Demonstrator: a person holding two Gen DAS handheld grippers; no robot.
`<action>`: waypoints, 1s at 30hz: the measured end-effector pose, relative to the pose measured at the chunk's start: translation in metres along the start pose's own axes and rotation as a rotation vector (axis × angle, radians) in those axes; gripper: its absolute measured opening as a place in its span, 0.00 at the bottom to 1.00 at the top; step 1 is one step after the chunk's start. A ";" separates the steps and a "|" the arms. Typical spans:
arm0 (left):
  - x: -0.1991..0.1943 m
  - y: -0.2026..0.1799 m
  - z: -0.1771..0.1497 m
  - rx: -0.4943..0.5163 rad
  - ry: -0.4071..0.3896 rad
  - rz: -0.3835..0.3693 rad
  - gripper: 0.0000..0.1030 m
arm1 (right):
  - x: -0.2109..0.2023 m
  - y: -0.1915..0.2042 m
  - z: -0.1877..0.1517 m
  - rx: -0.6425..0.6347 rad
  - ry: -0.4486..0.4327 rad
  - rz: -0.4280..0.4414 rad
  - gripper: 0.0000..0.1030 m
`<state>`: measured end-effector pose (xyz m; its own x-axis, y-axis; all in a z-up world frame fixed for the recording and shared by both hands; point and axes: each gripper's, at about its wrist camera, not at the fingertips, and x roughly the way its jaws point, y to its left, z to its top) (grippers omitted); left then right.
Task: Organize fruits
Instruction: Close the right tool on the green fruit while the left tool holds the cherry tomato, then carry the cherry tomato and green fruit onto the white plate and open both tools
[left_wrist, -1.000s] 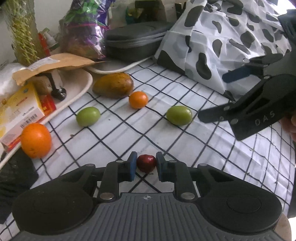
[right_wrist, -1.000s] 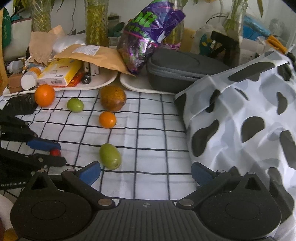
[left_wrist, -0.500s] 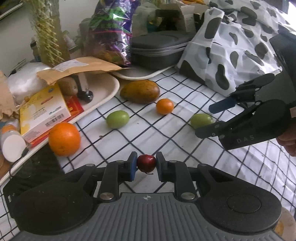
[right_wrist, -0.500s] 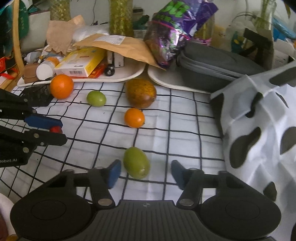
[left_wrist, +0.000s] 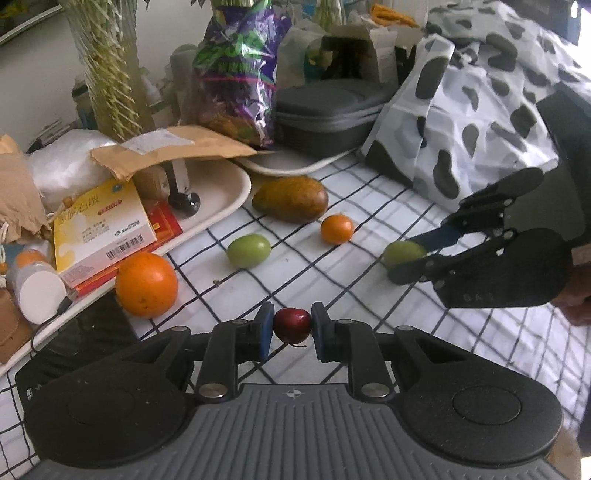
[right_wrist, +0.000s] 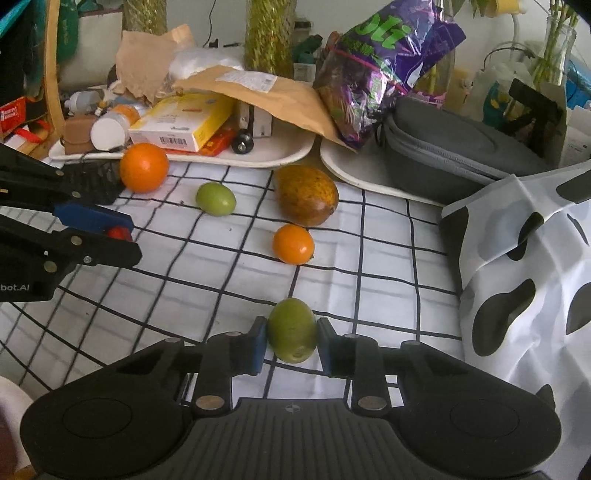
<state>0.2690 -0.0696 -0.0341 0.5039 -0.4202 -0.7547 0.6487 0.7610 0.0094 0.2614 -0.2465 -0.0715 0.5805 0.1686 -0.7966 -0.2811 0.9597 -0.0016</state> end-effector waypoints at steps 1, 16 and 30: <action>-0.002 -0.001 0.001 -0.001 -0.003 0.004 0.21 | -0.003 0.000 0.000 0.003 -0.006 0.001 0.28; -0.050 -0.018 -0.011 -0.048 -0.046 -0.001 0.21 | -0.060 0.004 -0.018 0.087 -0.069 0.055 0.28; -0.085 -0.049 -0.045 -0.065 -0.023 -0.038 0.21 | -0.101 0.033 -0.045 0.077 -0.099 0.109 0.29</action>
<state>0.1681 -0.0490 0.0001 0.4928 -0.4597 -0.7388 0.6295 0.7745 -0.0620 0.1591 -0.2418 -0.0186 0.6228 0.2907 -0.7264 -0.2896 0.9481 0.1311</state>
